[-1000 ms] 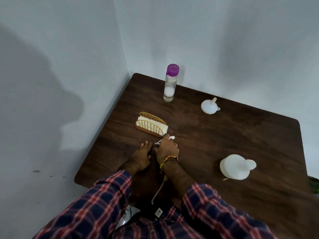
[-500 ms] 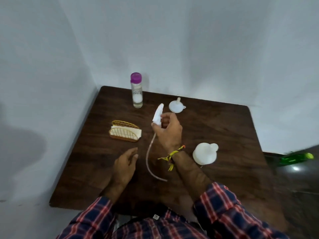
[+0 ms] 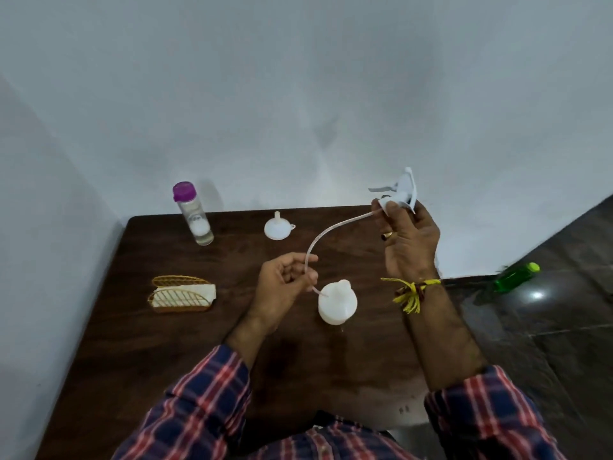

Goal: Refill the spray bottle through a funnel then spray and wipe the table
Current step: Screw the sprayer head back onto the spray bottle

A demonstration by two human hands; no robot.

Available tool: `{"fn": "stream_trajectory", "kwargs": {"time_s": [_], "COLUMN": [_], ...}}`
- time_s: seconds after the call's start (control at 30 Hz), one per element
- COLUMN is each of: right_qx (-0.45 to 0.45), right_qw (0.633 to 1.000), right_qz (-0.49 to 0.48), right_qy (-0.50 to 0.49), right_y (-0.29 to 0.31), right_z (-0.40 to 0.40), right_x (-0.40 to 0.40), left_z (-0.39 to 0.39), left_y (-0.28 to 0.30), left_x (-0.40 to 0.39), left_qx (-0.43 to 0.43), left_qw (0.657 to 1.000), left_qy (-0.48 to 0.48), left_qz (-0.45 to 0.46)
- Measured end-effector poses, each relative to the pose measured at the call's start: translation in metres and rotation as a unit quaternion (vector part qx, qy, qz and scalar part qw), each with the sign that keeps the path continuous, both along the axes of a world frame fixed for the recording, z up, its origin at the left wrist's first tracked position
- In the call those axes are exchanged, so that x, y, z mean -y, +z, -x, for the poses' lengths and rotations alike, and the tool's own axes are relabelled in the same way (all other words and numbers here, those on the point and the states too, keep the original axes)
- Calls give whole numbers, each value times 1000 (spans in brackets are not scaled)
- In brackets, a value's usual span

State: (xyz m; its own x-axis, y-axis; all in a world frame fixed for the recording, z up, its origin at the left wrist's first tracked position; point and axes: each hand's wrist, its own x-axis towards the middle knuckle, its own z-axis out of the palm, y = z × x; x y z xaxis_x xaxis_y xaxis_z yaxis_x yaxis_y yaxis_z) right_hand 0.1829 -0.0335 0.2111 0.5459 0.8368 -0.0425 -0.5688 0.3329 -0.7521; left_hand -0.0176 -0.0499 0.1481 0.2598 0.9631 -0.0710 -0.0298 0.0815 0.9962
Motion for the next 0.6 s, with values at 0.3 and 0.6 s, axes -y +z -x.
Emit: {"fn": "stream_trajectory", "kwargs": {"time_s": [0.3, 0.6], "right_qx": [-62, -69], "right_qw": [996, 995], "right_qz": [35, 50], "right_qy": [-60, -55], "right_y": [-28, -54], "right_z": [-71, -94], "right_x": [-4, -16], "left_z": [-63, -84], "left_y": [-13, -35], "left_x": [-25, -31], "left_qx": [-48, -113], "left_qw": [998, 992], "left_qy": [17, 27], "left_qz": [-40, -41]}}
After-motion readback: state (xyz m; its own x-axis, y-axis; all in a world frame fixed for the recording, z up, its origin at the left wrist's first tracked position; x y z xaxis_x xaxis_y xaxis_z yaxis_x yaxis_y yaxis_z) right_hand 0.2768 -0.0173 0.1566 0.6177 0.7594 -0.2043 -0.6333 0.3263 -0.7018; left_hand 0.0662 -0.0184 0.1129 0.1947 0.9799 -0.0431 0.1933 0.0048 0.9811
